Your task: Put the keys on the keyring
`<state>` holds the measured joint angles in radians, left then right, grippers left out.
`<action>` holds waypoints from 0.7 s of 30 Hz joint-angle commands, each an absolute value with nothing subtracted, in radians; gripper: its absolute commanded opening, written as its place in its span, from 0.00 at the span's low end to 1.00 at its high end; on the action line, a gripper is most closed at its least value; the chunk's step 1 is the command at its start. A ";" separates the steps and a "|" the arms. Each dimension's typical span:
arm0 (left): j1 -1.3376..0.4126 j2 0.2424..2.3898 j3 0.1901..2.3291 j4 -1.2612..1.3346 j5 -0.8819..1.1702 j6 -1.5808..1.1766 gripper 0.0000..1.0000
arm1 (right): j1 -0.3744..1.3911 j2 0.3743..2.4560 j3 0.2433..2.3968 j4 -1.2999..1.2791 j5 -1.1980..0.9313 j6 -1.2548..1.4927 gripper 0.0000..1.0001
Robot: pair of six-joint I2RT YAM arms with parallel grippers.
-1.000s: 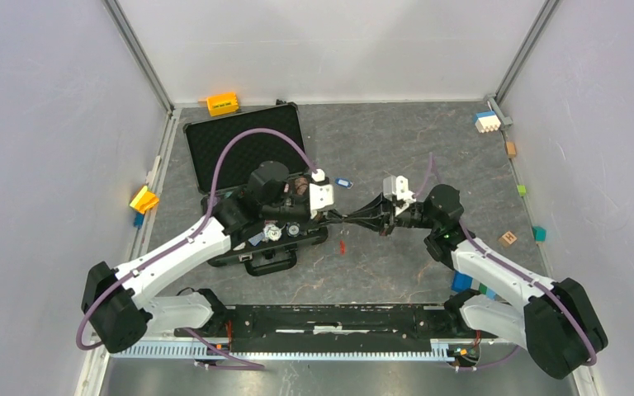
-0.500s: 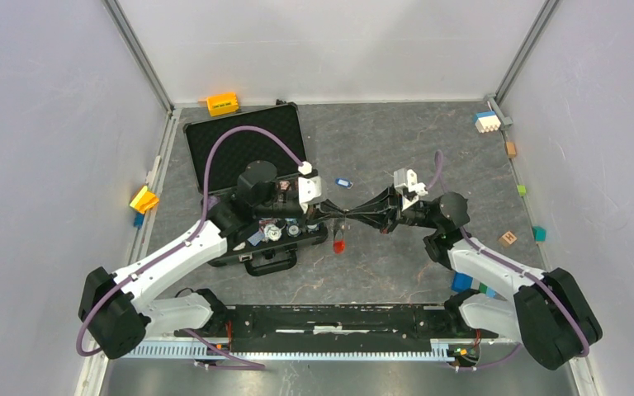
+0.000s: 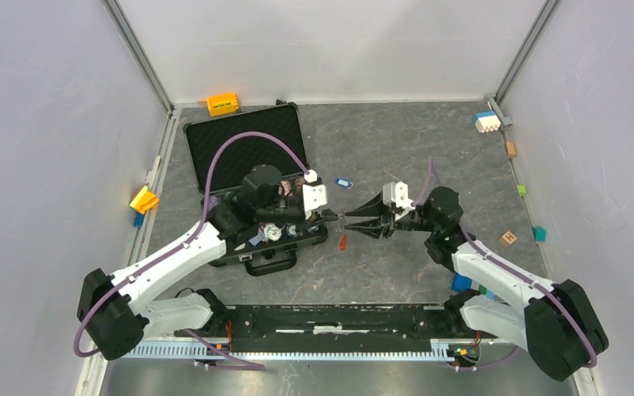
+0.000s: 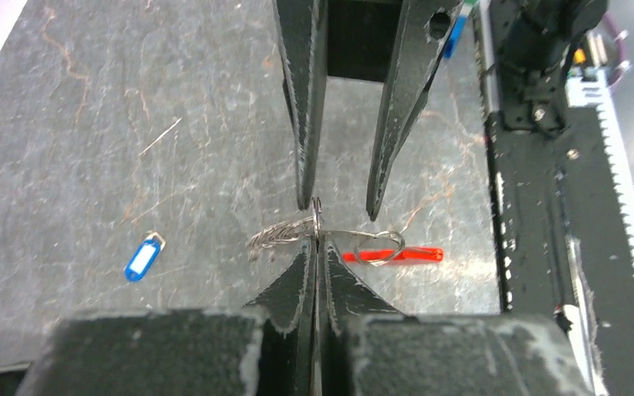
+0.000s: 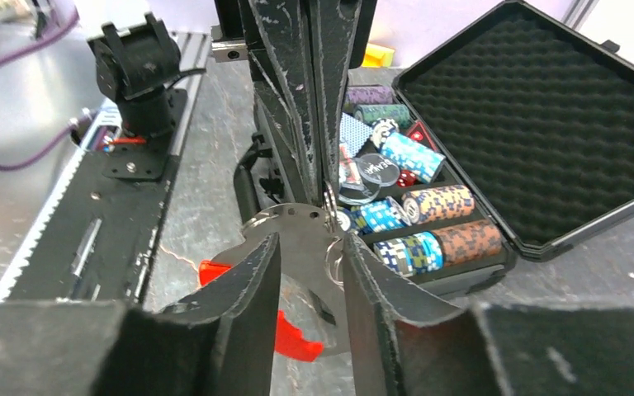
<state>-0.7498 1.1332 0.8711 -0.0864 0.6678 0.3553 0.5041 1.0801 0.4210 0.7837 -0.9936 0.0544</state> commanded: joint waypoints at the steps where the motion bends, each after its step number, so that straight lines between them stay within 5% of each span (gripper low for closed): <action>1: -0.783 1.089 0.901 -0.176 0.540 0.550 0.02 | 0.515 1.034 0.537 0.423 -0.999 -0.320 0.41; 6: -0.842 1.076 0.875 -0.196 0.449 0.668 0.02 | 0.530 1.007 0.575 0.216 -0.984 -0.530 0.43; 21: -0.948 1.088 0.856 -0.184 0.267 0.769 0.02 | 0.541 0.995 0.580 0.143 -0.916 -0.610 0.41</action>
<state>-0.9356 1.0973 0.8497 -0.2123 0.3206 0.7158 0.5354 1.0134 0.5404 0.1547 -0.9730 -0.5785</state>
